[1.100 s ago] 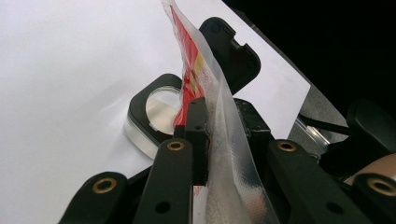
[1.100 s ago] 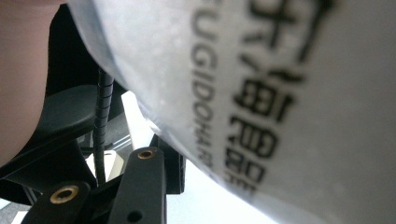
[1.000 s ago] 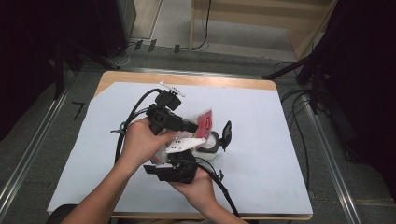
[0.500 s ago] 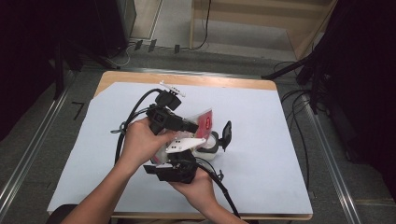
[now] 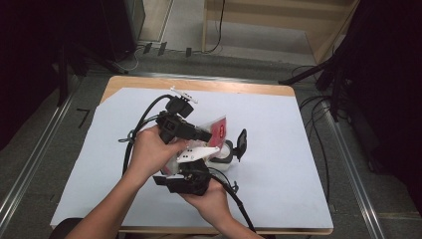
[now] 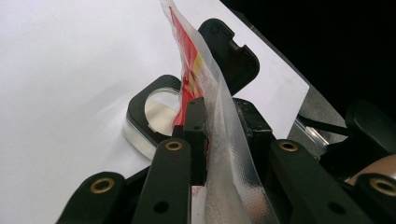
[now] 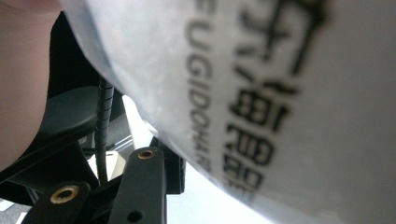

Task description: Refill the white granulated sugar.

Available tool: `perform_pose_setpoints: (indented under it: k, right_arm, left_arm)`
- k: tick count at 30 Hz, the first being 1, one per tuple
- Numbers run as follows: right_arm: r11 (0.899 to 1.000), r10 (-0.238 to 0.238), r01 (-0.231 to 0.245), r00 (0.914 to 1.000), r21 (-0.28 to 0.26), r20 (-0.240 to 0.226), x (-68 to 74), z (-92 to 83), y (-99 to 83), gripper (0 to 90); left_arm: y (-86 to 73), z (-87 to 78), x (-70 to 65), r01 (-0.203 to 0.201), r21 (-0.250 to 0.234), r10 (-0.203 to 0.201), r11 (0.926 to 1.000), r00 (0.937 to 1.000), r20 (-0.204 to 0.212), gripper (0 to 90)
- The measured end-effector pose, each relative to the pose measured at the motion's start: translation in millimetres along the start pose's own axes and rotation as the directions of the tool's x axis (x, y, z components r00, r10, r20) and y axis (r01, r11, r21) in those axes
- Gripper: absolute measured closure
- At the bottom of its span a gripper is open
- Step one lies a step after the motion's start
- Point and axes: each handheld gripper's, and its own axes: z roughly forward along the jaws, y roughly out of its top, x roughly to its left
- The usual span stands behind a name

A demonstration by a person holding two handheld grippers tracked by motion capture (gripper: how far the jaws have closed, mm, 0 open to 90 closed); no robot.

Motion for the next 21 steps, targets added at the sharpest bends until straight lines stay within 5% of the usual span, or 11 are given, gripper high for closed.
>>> perform_pose_setpoints:
  k: [21]
  right_arm:
    - [1.0,0.009,-0.009,0.9999,0.001,-0.004,-0.4,-0.5,0.7,63.3]
  left_arm:
    - [0.0,0.3,0.4,0.001,-0.005,-0.001,1.0,1.0,0.005,76.9]
